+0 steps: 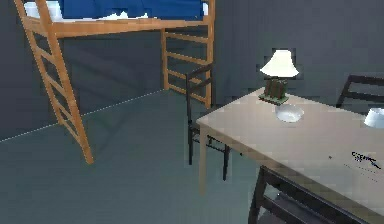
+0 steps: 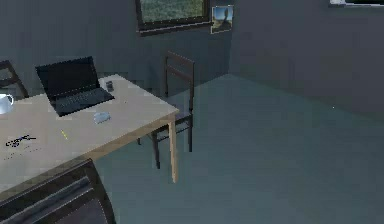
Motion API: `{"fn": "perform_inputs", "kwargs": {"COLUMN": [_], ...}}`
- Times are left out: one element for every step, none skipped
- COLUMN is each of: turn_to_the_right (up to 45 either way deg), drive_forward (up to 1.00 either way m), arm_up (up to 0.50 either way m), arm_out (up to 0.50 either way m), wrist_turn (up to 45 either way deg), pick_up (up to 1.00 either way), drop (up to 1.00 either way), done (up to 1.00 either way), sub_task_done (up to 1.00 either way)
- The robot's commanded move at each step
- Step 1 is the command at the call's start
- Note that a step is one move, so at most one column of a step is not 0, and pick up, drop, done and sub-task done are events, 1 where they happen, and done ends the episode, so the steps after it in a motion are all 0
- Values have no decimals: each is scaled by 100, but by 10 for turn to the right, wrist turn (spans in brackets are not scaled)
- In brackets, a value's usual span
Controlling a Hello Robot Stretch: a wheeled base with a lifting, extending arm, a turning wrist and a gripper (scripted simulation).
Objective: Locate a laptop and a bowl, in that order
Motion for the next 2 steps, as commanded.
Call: {"fn": "perform_inputs", "kwargs": {"turn_to_the_right": [270, 0], "drive_forward": [0, 0], "arm_up": [0, 0], "arm_out": [0, 0], "wrist_turn": [0, 0], "pick_up": [0, 0], "drop": [0, 0], "done": [0, 100], "sub_task_done": [0, 0]}}
